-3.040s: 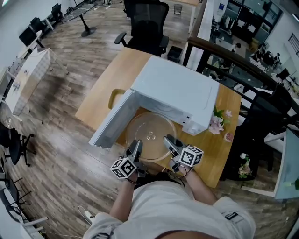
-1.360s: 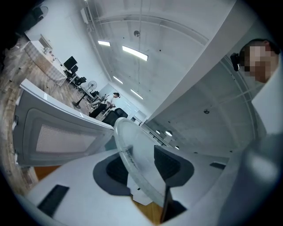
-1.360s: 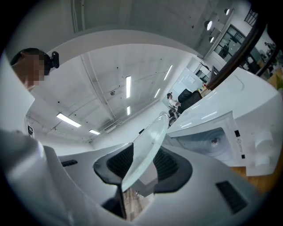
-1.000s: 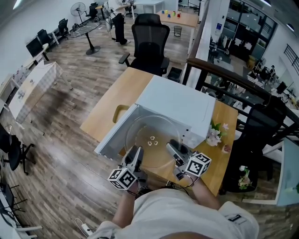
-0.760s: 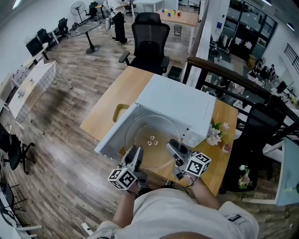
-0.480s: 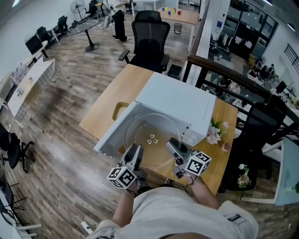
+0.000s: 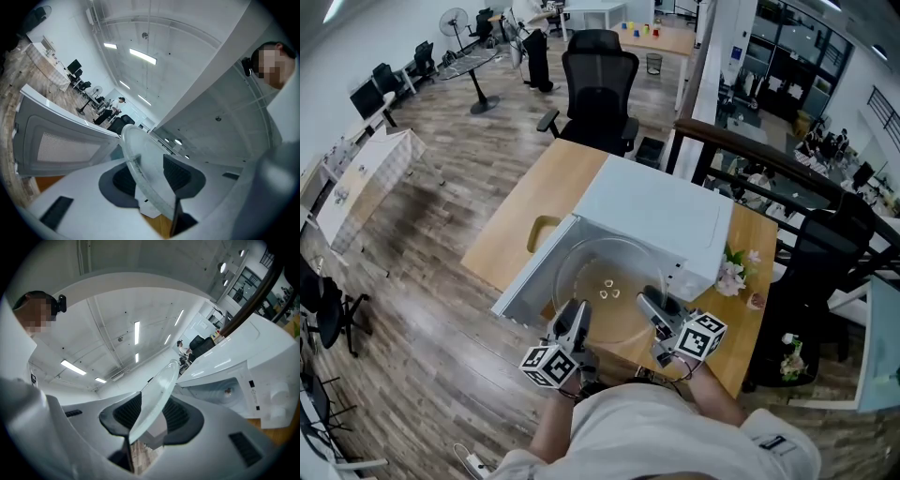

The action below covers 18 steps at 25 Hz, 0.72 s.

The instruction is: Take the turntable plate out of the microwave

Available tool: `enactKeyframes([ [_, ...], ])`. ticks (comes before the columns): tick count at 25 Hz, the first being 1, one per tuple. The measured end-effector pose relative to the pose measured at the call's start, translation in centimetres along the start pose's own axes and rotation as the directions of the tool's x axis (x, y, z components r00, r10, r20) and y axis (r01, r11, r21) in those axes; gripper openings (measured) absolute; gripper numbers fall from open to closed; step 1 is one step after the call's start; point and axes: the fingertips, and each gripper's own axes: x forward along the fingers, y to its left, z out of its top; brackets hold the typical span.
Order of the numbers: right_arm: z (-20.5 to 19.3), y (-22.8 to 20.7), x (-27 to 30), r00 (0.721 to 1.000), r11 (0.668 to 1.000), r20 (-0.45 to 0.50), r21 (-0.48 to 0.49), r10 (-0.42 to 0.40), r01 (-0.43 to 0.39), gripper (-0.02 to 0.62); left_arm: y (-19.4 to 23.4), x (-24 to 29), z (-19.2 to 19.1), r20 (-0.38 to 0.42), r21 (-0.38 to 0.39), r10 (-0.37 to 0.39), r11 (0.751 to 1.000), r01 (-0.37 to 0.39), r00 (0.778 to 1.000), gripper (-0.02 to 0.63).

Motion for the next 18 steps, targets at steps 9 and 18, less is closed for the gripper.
enactKeyframes([
  [9, 0.09, 0.15, 0.12, 1.000, 1.000, 0.002, -0.003, 0.012, -0.012, 0.144, -0.05, -0.02, 0.20, -0.001, 0.002, -0.001, 1.000, 0.001, 1.000, 0.170],
  [18, 0.17, 0.19, 0.13, 1.000, 1.000, 0.000, -0.004, 0.019, -0.019, 0.144, -0.19, -0.07, 0.25, -0.003, 0.004, 0.000, 1.000, 0.000, 1.000, 0.170],
])
